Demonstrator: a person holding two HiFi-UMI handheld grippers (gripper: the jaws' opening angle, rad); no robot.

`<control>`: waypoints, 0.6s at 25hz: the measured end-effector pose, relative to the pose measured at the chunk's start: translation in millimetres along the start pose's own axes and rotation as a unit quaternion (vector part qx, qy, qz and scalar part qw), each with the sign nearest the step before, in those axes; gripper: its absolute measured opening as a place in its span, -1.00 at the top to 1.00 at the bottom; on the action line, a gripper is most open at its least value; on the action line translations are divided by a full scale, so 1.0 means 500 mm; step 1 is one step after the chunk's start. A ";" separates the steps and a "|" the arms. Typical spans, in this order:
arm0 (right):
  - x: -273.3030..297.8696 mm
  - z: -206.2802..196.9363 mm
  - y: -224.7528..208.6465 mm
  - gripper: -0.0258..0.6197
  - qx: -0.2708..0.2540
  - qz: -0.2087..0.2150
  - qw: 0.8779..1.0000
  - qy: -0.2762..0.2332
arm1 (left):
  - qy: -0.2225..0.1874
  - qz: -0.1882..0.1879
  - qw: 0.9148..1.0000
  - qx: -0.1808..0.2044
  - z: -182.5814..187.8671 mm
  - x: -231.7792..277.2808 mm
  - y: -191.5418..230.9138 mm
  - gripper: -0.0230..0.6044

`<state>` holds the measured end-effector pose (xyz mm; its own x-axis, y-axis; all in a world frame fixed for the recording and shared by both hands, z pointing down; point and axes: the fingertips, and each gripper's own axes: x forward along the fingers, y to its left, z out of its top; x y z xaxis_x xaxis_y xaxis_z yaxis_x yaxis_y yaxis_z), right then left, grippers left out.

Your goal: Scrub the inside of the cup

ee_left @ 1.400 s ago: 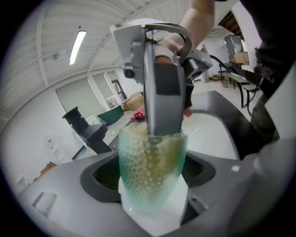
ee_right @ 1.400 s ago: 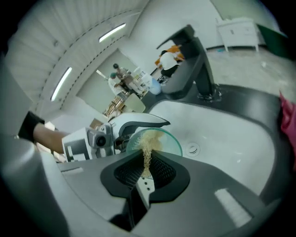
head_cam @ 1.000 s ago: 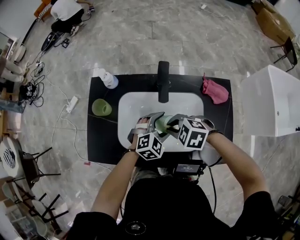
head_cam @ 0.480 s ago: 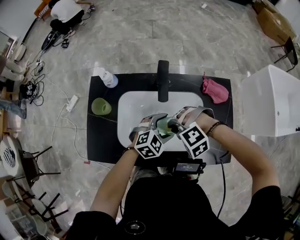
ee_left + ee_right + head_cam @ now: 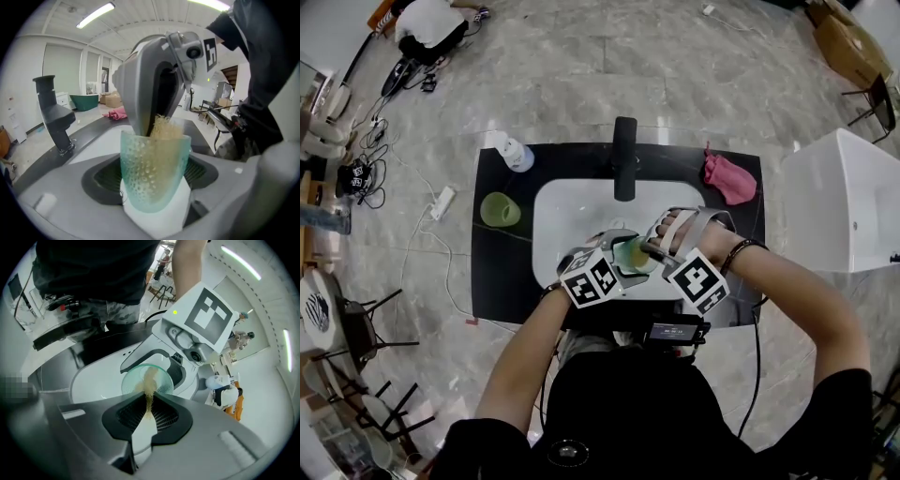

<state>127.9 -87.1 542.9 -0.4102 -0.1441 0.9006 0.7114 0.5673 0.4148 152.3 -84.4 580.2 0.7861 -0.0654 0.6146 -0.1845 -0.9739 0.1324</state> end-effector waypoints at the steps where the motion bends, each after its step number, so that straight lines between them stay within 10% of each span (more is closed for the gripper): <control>1: 0.000 -0.003 0.002 0.80 0.010 0.003 1.000 0.002 | 0.000 0.004 1.000 -0.001 -0.001 -0.002 0.003 -0.27; 15: -0.024 0.031 -0.006 0.80 0.201 0.035 0.977 -0.056 | 0.017 0.047 0.999 0.015 -0.020 -0.003 0.031 -0.27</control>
<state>121.9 -74.3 528.7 -0.4442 -0.0167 0.8958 0.4683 0.8480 0.2481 142.3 -97.2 589.0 0.7451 -0.1496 0.6500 -0.2387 -0.9698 0.0504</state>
